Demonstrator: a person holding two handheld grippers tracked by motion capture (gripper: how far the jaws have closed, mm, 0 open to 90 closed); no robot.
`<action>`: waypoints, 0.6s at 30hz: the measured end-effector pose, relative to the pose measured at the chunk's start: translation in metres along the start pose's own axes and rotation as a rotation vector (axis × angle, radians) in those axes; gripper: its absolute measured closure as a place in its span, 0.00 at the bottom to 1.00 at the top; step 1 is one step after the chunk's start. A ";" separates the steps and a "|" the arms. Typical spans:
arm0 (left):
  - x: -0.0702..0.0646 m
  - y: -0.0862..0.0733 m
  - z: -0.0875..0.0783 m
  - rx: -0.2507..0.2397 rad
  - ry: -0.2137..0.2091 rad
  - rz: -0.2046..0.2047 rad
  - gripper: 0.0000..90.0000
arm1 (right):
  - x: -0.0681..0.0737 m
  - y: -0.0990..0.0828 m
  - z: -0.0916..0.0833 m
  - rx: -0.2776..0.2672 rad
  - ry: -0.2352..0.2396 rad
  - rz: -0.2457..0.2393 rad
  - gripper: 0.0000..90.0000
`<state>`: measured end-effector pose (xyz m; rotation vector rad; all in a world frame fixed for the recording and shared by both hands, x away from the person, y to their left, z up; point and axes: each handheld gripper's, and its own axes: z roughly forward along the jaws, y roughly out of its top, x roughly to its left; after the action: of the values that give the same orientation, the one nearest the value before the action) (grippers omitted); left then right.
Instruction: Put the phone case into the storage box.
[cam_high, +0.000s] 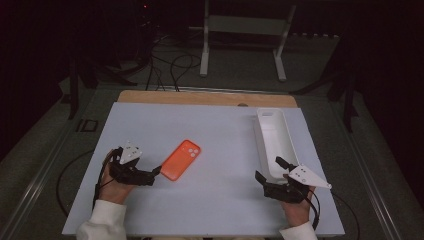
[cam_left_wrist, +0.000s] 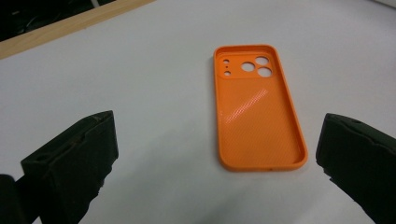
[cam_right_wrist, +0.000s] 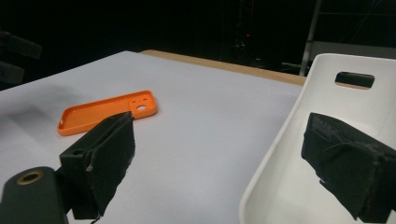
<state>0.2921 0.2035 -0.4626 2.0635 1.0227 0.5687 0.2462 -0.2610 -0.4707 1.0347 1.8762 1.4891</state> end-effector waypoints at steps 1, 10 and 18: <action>-0.001 0.001 0.002 0.004 -0.002 0.000 0.00 | 0.000 0.000 0.000 -0.001 -0.001 -0.001 0.11; -0.011 0.006 0.021 0.031 -0.019 0.014 0.00 | 0.000 0.000 -0.001 -0.001 -0.008 -0.001 0.10; -0.018 0.010 0.036 0.060 -0.031 0.024 0.00 | -0.001 0.001 -0.001 -0.002 -0.011 0.001 0.10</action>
<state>0.3099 0.1696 -0.4780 2.1331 1.0096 0.5218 0.2458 -0.2622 -0.4699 1.0405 1.8665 1.4824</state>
